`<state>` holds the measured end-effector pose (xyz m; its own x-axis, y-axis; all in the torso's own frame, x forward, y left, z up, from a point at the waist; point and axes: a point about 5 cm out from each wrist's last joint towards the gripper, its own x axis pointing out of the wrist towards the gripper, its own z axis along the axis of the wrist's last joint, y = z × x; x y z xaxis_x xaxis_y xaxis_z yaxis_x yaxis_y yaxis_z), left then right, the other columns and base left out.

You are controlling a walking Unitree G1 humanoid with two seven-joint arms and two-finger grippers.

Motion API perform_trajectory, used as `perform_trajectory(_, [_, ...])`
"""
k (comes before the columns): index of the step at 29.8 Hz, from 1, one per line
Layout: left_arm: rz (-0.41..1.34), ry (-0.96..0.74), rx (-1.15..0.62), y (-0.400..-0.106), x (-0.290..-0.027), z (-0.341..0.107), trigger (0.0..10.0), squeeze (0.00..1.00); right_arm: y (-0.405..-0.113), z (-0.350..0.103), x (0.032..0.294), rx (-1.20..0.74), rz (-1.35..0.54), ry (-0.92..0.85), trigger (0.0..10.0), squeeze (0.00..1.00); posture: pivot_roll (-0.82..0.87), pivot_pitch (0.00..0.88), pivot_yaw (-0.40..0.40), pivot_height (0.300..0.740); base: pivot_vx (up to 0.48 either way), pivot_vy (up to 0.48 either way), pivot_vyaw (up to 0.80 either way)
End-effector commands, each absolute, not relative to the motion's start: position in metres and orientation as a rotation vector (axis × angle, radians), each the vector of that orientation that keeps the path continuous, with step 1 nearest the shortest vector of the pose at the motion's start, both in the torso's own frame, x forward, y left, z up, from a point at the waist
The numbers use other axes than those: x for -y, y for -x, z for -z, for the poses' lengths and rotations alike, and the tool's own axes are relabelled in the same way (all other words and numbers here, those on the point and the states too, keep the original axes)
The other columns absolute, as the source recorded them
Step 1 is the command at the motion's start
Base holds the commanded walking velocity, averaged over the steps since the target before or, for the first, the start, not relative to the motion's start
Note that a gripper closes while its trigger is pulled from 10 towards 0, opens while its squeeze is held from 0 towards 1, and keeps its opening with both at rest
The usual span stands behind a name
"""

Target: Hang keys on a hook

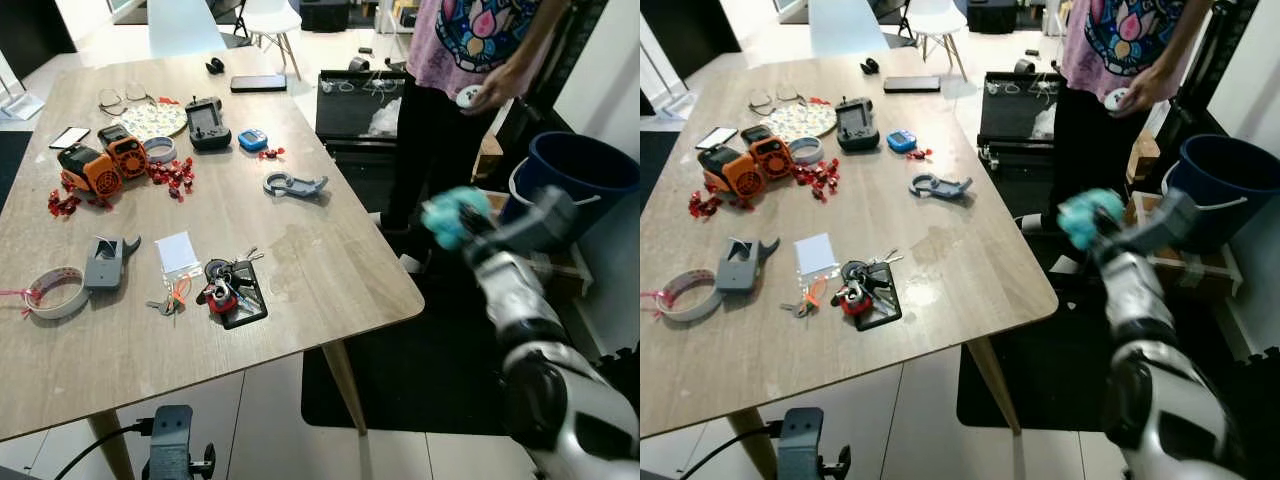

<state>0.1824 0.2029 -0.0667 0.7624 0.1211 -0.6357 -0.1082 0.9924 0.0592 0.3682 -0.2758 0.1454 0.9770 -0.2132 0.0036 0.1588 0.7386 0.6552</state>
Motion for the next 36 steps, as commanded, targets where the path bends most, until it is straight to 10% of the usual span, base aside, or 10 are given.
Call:
perform_trajectory(1, [-0.138, -0.019, -0.72, -0.174, -0.206, 0.071, 10.0, 0.0, -0.36, -0.138, 0.287, 0.089, 0.264, -0.725, 0.0, 0.0, 0.05, 0.105, -0.014, 0.74, 0.0, 0.0, 0.0])
perform_trajectory(14, [-0.15, -0.025, -0.751, -0.165, -0.209, 0.076, 10.0, 0.0, -0.291, -0.039, 0.302, -0.225, 0.41, -0.601, 0.0, 0.0, 0.05, 0.079, -0.021, 0.74, 0.0, 0.0, 0.0])
perform_trajectory(36, [-0.134, -0.022, -0.766, -0.167, -0.204, 0.078, 10.0, 0.0, -0.195, 0.072, 0.211, -0.818, 0.131, -0.429, 0.0, 0.0, 0.06, 0.061, -0.019, 0.74, 0.0, 0.0, 0.0])
